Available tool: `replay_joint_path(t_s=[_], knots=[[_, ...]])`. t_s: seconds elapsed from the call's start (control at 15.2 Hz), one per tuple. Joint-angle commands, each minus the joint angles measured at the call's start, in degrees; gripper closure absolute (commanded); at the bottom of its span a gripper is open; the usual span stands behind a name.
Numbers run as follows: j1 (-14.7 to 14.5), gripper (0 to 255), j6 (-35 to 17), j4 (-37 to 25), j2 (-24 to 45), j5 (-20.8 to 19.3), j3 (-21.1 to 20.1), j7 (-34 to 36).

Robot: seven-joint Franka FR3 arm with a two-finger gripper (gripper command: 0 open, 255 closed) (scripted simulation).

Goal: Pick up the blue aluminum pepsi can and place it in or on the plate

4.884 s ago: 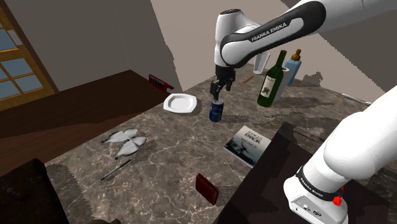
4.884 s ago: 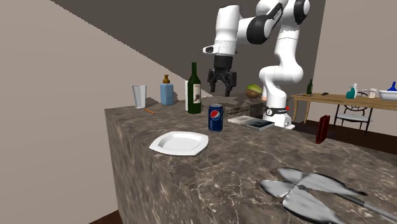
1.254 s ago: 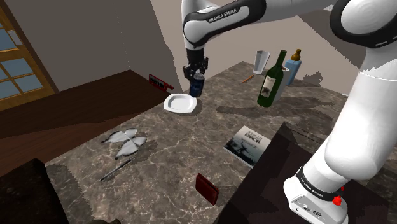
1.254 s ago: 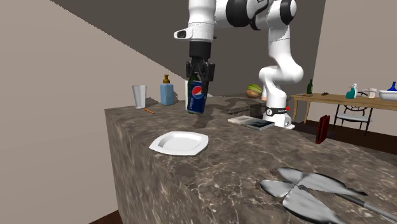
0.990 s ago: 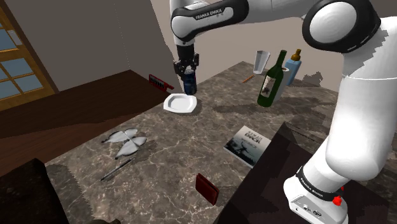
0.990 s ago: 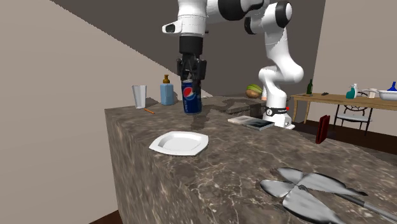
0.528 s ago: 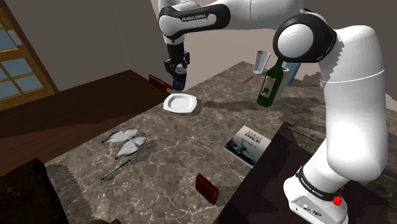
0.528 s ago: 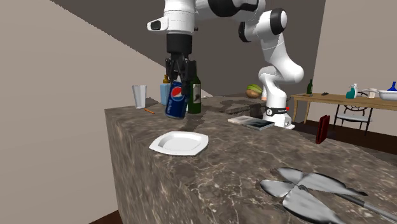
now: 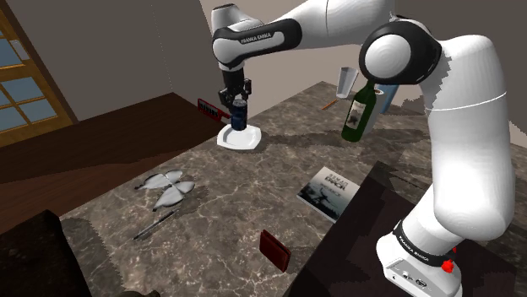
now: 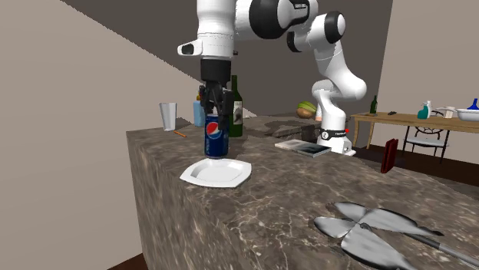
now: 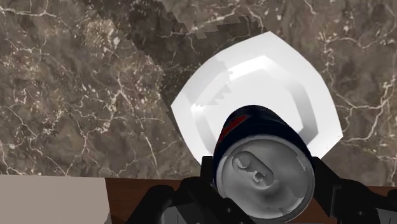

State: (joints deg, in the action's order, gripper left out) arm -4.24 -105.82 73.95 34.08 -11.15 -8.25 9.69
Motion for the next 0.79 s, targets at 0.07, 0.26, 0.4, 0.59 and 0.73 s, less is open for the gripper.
replay_joint_path(t_s=[0.07,0.26,0.4,0.59,0.73], knots=[[0.1,255,-2.4,2.2,0.1,-0.1,0.0,0.4],[0.1,255,-4.3,3.6,0.7,-0.3,0.1,0.7],[0.1,255,-5.6,4.4,1.2,-0.4,0.2,0.9],[0.1,255,-6.4,5.0,1.5,-0.5,0.2,1.0],[0.1,255,-6.4,5.0,1.5,-0.5,0.2,1.0]])
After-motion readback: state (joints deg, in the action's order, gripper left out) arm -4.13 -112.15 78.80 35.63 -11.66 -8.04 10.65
